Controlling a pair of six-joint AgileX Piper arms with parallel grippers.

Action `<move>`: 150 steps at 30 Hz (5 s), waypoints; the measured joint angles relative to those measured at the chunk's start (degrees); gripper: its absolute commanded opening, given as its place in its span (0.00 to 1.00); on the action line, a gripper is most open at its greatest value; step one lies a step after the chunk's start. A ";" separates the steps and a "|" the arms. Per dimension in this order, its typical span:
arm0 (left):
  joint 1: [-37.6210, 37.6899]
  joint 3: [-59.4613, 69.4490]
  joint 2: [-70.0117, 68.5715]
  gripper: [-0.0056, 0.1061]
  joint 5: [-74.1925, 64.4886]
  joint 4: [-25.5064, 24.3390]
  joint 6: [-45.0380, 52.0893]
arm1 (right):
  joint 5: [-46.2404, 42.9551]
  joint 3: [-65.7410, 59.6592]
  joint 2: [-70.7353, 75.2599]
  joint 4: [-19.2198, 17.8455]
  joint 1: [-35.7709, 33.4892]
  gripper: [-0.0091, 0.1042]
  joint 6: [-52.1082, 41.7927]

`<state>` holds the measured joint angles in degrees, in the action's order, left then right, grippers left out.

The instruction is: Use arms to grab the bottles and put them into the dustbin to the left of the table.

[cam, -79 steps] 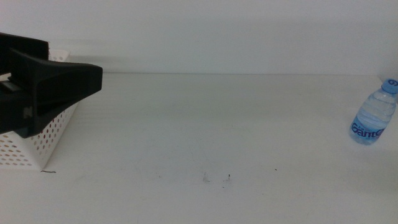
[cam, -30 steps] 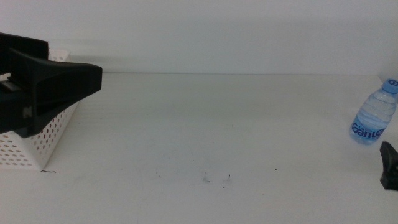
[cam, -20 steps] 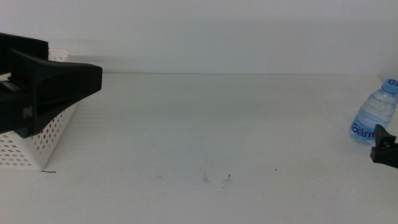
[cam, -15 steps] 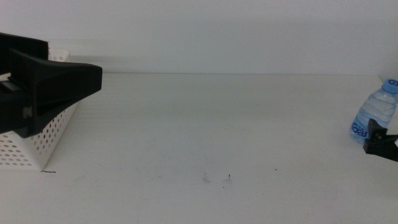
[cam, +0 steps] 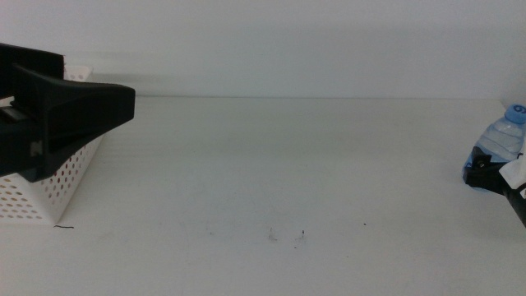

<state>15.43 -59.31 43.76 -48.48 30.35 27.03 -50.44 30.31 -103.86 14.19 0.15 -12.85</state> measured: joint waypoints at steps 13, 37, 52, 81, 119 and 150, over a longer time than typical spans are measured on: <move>0.00 0.00 0.00 0.89 0.00 0.00 0.00 | -1.58 5.56 -6.87 3.44 0.00 0.90 -1.33; 0.00 0.00 0.00 0.89 0.00 0.00 0.00 | -2.57 14.01 -14.22 4.58 -0.15 0.06 -1.56; 0.00 0.00 0.00 0.89 0.00 0.00 0.00 | 22.96 36.00 -9.38 -2.71 -21.88 0.06 -1.36; 0.00 0.00 0.00 0.89 0.00 0.00 0.00 | 30.07 64.25 -33.17 -3.39 -43.73 0.06 -1.36; 0.00 0.00 0.00 0.89 0.00 0.00 0.00 | 43.18 38.31 -5.26 -2.22 -44.07 0.82 3.07; 0.00 0.00 0.00 0.89 0.00 0.00 0.00 | 88.66 31.08 50.01 -4.24 -40.05 0.81 5.28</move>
<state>15.43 -59.31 43.76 -48.48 30.35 27.03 38.22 61.39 -53.84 9.94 -39.90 -7.58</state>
